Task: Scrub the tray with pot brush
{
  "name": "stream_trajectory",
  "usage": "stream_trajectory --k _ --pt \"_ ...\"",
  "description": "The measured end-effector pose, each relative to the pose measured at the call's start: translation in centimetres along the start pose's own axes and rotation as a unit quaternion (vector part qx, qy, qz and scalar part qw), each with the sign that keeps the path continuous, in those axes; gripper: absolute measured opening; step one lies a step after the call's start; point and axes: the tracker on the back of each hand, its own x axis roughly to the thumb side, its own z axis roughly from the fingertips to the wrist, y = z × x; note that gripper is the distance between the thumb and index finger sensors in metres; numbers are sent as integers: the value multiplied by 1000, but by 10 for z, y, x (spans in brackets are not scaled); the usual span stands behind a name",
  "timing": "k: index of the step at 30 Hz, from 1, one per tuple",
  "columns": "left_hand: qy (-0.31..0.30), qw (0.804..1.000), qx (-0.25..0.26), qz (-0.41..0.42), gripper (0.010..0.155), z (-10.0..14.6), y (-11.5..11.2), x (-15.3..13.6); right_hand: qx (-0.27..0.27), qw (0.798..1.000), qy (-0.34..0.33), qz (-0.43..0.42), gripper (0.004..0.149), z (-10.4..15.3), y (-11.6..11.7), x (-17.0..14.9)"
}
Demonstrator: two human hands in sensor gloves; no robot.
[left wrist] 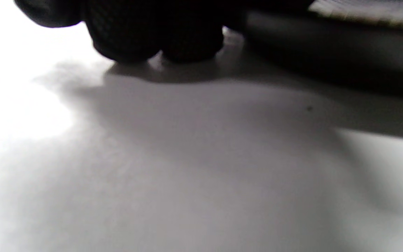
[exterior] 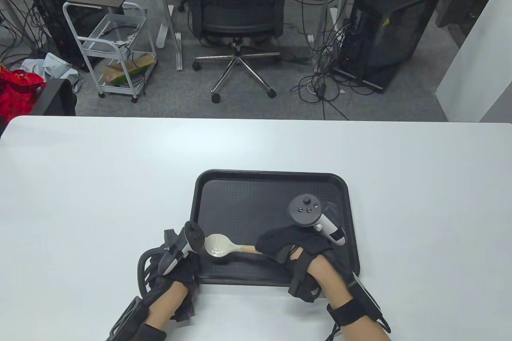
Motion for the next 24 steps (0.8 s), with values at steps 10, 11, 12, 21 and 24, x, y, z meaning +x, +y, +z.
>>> stream_trajectory --k 10,11,12,21,24 --pt "0 1000 0 0 68 0 0 0 31 999 11 15 49 -11 21 -3" --pt "0 1000 0 -1 68 0 0 0 35 999 15 18 49 -10 20 -4" --pt "0 1000 1 -1 68 0 0 0 48 998 22 25 49 -9 18 -4" --pt "0 1000 1 -1 68 0 0 0 100 992 54 55 49 -1 3 -15" --pt "0 1000 1 -1 68 0 0 0 109 990 62 63 49 2 -3 -18"
